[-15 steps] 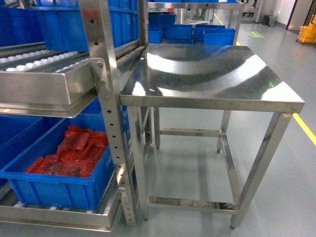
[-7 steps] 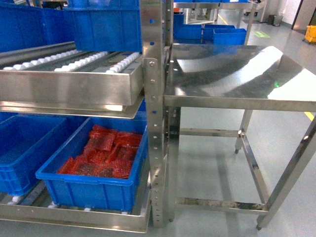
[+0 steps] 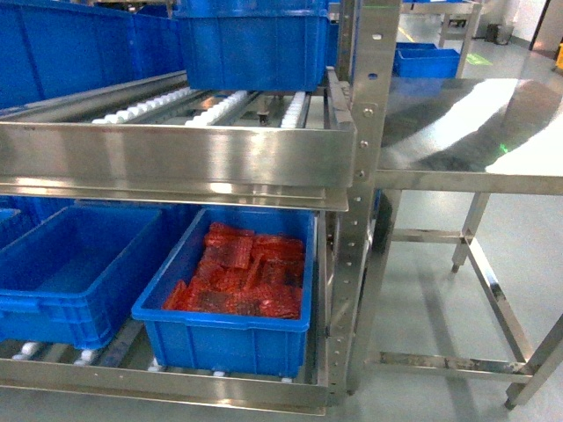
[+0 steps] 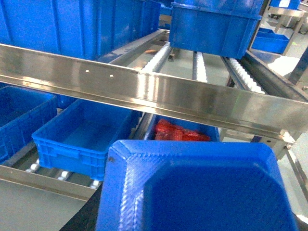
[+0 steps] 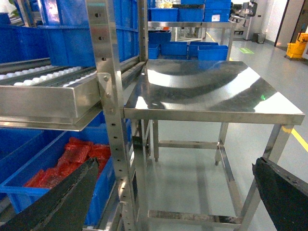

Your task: Pick blue part to blue bin on bottom shelf

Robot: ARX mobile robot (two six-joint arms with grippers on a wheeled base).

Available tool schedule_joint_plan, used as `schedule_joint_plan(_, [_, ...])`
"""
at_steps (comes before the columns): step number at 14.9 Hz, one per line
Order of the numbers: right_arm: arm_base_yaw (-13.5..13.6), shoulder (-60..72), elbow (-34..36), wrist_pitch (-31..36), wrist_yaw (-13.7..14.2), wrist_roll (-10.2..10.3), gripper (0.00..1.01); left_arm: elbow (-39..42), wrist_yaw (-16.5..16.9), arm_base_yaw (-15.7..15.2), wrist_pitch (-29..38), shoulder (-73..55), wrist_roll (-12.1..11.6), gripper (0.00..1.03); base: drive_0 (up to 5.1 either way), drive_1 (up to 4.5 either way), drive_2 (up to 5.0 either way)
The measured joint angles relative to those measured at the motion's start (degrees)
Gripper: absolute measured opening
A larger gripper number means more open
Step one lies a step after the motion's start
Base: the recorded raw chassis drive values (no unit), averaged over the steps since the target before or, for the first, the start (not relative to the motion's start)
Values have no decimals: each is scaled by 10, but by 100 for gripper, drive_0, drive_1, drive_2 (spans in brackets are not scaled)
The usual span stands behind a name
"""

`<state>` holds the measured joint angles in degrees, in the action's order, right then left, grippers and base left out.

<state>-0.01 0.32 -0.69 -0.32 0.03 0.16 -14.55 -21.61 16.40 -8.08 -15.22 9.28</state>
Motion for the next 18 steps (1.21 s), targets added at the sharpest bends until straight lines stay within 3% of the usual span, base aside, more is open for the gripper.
schedule_joint_plan(18, [0,0,0,0,0,0,98,0,0,0,1,0,0,43,-501,235,235])
